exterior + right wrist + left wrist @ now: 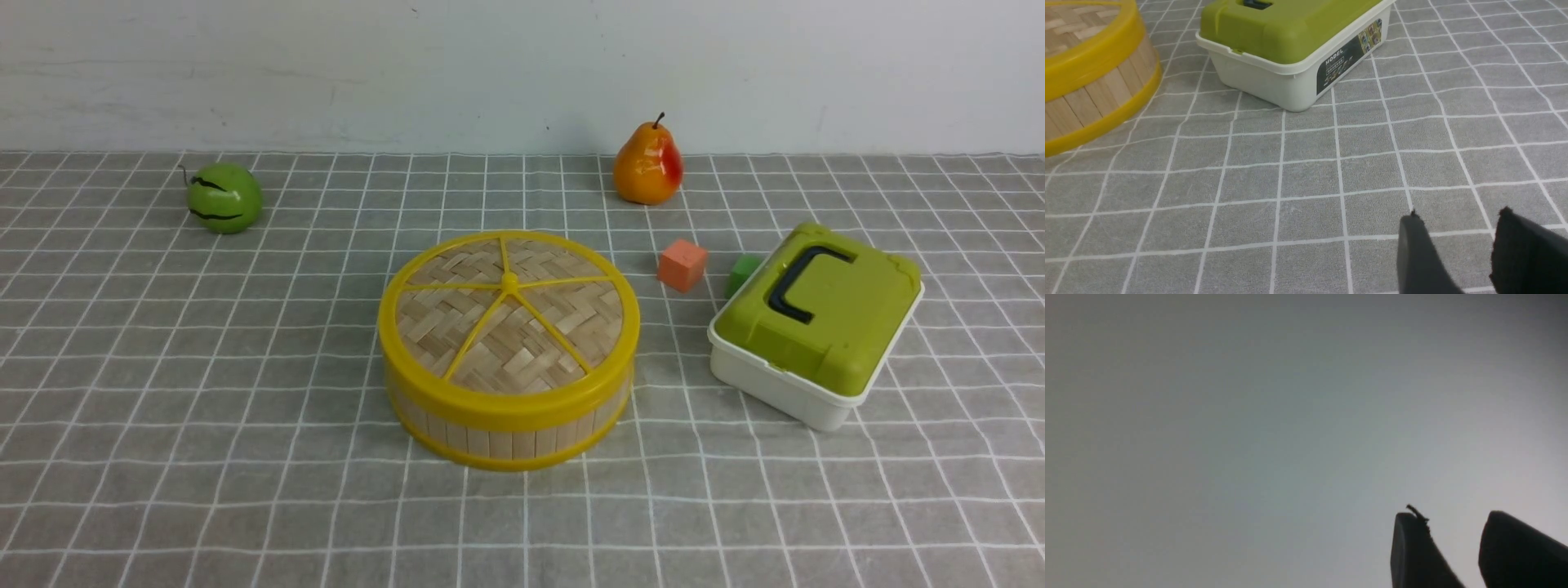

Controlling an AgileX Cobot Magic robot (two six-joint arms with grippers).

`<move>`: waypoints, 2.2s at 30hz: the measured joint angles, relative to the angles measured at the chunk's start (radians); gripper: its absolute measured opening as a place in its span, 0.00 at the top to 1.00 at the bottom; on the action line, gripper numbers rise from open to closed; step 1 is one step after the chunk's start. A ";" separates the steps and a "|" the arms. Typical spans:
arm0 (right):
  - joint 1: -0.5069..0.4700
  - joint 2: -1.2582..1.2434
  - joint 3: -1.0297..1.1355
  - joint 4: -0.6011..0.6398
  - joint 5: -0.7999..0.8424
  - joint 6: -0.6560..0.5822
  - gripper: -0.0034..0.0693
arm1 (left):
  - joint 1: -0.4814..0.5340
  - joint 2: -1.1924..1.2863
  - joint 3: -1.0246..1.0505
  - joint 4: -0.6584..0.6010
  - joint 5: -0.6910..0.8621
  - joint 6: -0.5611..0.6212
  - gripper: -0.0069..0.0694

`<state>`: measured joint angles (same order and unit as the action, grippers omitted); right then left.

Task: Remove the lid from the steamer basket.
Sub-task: Use the left arm to lift the lid of the steamer

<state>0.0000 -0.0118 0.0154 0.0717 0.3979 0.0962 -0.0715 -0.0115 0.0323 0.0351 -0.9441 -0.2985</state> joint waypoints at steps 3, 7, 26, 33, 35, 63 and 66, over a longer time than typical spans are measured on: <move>0.000 0.000 0.000 0.000 0.000 0.000 0.62 | 0.000 -0.001 -0.009 -0.006 -0.080 -0.095 0.60; 0.000 0.000 0.000 0.000 0.000 0.000 0.62 | 0.000 0.004 -0.165 -0.035 0.182 -0.123 0.60; 0.000 0.000 0.000 0.000 0.000 0.000 0.62 | 0.000 0.845 -0.892 -0.024 0.891 -0.172 0.60; 0.000 0.000 0.000 0.000 0.000 0.000 0.62 | -0.031 1.030 -0.953 0.080 0.913 -0.289 0.60; 0.000 0.000 0.000 0.000 0.000 0.000 0.62 | -0.093 1.082 -1.003 0.147 1.013 -0.293 0.60; 0.000 0.000 0.000 0.000 0.000 0.000 0.62 | -0.429 2.054 -2.165 -0.062 2.179 0.116 0.83; 0.000 0.000 0.000 0.000 0.000 0.000 0.62 | -0.429 2.095 -2.181 -0.055 2.184 0.124 0.66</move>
<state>0.0000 -0.0118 0.0154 0.0717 0.3979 0.0962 -0.5005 2.0833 -2.1485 -0.0201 1.2398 -0.1748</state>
